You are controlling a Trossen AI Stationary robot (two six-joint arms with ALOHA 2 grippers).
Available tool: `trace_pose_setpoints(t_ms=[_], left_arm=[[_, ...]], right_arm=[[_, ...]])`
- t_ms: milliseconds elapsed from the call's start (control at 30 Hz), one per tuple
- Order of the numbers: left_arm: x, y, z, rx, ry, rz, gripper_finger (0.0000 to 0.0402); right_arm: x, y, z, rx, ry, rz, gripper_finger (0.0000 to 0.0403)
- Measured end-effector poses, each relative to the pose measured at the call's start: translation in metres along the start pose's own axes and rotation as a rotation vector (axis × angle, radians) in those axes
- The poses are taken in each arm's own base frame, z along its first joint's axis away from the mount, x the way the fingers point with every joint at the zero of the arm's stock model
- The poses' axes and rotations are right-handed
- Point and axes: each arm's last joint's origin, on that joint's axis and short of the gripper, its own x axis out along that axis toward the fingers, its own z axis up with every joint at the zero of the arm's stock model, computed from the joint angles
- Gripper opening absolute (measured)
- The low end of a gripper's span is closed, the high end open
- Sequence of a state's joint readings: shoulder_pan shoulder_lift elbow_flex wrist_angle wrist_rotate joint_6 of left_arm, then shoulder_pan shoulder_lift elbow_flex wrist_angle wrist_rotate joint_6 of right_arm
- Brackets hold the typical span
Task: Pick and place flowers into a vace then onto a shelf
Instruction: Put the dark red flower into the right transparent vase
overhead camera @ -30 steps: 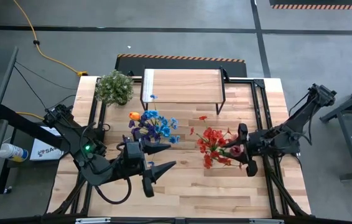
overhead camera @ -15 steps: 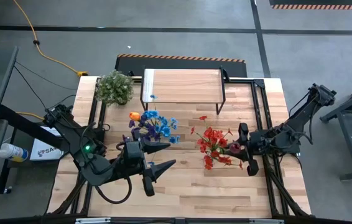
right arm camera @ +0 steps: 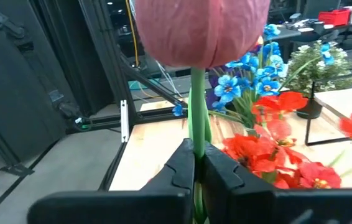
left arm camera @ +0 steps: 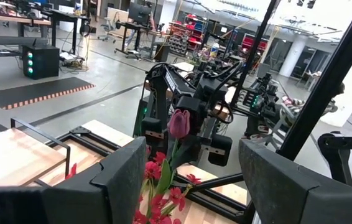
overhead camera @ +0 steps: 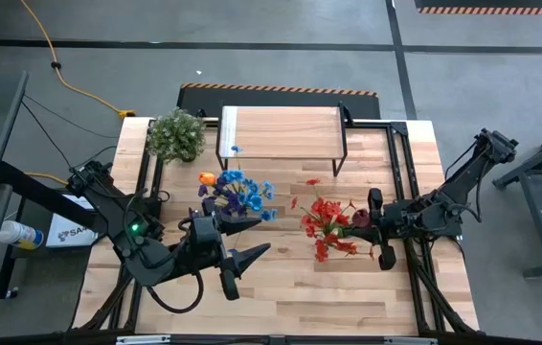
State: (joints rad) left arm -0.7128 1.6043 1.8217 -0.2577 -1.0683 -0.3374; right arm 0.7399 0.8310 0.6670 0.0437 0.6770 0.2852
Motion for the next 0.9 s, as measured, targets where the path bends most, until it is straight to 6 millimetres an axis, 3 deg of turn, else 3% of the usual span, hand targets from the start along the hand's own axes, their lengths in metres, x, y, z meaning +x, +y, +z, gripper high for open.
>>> trace_pose_setpoints(t_ms=[900], left_arm=[[0.0, 0.0, 0.0, 0.002, 0.002, 0.0, 0.0287]], right_arm=[[0.01, 0.004, -0.013, -0.033, 0.061, -0.044, 0.0003]])
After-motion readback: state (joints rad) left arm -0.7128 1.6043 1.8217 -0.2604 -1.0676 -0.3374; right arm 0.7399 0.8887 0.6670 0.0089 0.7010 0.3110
